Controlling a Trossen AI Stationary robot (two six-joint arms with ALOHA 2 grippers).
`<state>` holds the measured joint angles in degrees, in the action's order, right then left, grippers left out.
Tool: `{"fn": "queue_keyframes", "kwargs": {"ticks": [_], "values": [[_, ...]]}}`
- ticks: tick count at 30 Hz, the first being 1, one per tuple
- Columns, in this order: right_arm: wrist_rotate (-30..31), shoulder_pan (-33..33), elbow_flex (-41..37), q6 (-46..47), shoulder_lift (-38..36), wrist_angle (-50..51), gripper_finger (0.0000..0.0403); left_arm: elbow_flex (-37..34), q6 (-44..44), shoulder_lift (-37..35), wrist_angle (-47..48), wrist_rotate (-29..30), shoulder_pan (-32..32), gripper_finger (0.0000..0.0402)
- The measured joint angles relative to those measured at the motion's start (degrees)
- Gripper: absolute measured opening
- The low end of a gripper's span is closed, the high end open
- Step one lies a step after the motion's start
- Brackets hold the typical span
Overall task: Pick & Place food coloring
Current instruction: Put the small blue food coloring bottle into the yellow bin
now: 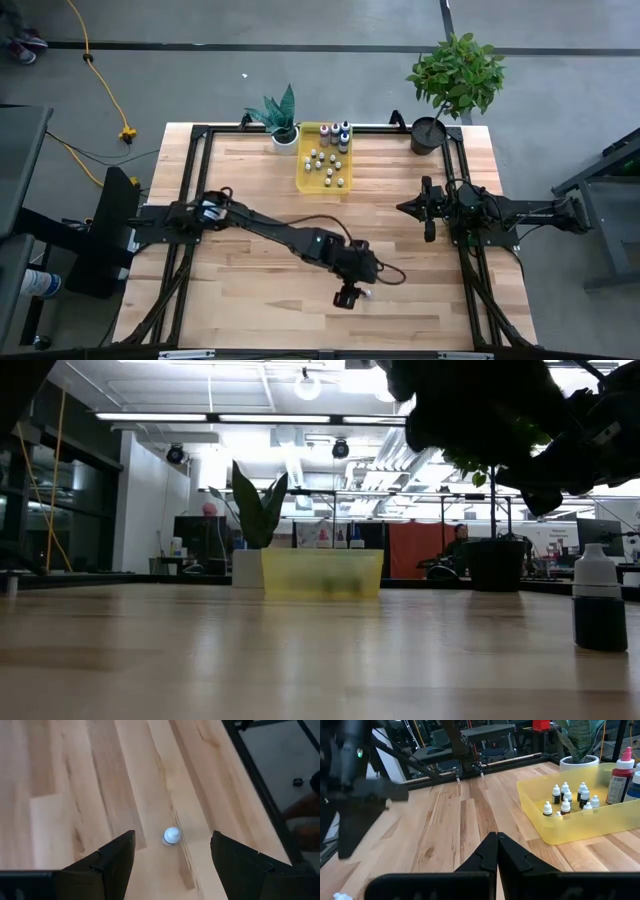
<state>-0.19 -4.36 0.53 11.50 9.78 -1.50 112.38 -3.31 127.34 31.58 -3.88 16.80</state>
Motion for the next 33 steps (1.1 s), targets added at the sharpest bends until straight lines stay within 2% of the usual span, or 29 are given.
{"fn": "queue_keyframes", "kwargs": {"ticks": [12,33], "values": [[0.0,0.0,0.0,0.0,0.0,0.0,0.0000,0.0,0.0,5.8,-3.1,1.2,1.8,0.0247],[0.0,0.0,0.0,0.0,0.0,0.0,0.0000,0.1,2.7,8.0,-8.1,3.8,2.8,0.0247]]}}
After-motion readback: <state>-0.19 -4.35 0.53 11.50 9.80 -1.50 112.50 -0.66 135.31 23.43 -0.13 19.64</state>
